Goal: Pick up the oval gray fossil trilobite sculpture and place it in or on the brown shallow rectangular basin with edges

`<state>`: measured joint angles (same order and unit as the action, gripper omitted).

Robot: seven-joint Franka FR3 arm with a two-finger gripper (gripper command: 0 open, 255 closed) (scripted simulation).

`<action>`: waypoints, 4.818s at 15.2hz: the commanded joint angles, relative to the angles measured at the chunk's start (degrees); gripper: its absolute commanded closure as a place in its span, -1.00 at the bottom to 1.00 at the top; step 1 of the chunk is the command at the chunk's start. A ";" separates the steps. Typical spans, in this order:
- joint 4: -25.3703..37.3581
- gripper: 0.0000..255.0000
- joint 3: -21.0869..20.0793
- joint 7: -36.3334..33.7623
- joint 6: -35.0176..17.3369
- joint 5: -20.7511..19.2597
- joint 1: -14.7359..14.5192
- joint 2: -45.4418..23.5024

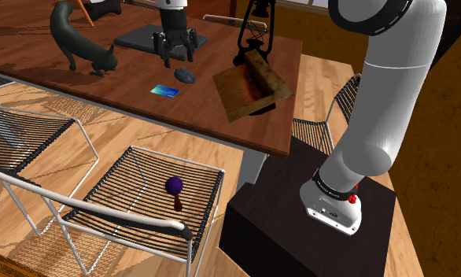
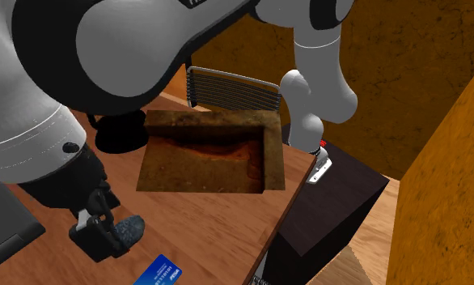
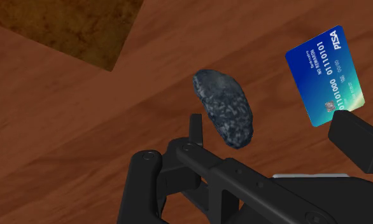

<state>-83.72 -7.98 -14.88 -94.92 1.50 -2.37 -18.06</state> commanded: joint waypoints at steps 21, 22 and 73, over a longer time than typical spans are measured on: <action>-2.13 1.00 0.00 -0.52 -5.16 -0.43 -0.47 -3.17; -2.13 1.00 0.00 -0.52 -5.16 -0.43 -0.47 -3.17; -18.04 1.00 3.00 6.79 11.34 2.45 4.51 29.01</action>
<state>-99.37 -5.32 -8.75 -83.35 3.87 1.90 8.82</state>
